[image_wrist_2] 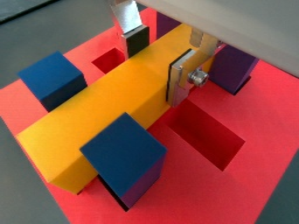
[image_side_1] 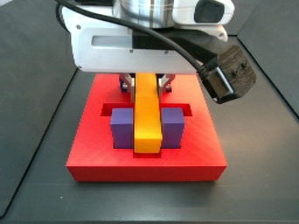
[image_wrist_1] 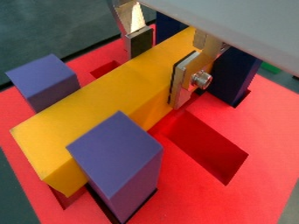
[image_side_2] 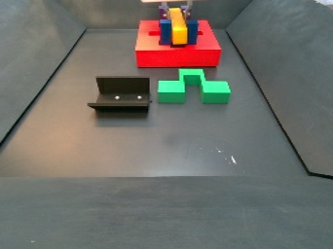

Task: Pick up the yellow object. Move up. Move to above the board. Insert the yellow object.
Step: Insert the yellow object.

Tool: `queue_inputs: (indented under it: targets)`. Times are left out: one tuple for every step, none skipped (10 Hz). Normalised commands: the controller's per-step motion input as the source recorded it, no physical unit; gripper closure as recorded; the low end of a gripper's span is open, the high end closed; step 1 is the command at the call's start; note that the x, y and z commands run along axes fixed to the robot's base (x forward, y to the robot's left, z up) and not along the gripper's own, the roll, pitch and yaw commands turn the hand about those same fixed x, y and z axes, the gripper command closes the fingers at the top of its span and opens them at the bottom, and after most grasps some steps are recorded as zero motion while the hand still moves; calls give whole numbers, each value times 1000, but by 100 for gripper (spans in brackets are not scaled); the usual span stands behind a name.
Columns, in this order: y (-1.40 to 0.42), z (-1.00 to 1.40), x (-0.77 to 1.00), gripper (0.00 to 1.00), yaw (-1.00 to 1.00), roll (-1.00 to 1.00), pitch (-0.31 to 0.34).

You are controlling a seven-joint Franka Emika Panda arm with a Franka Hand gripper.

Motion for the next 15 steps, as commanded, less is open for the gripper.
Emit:
queue_inputs:
  targets:
    - [0, -126, 0, 100, 0, -214, 0]
    - [0, -120, 0, 100, 0, -193, 0]
    - [0, -120, 0, 100, 0, -184, 0]
    - [-11, -146, 0, 100, 0, -160, 0]
    - [-3, -166, 0, 100, 0, -117, 0]
    - [-17, -126, 0, 100, 0, -106, 0]
    - [-51, -66, 3, 100, 0, -99, 0]
    - [-66, -20, 0, 100, 0, -100, 0]
    - [-77, -40, 11, 100, 0, -91, 0]
    - [-49, -23, 11, 100, -3, -106, 0]
    - [-34, -37, 20, 100, -3, -106, 0]
    - [-26, -91, 20, 100, -6, -99, 0]
    - [-14, -120, 46, 100, -23, -70, 0]
    - [0, -140, 146, 100, -97, -9, 0]
    - [0, -200, 183, 100, -157, 0, 10]
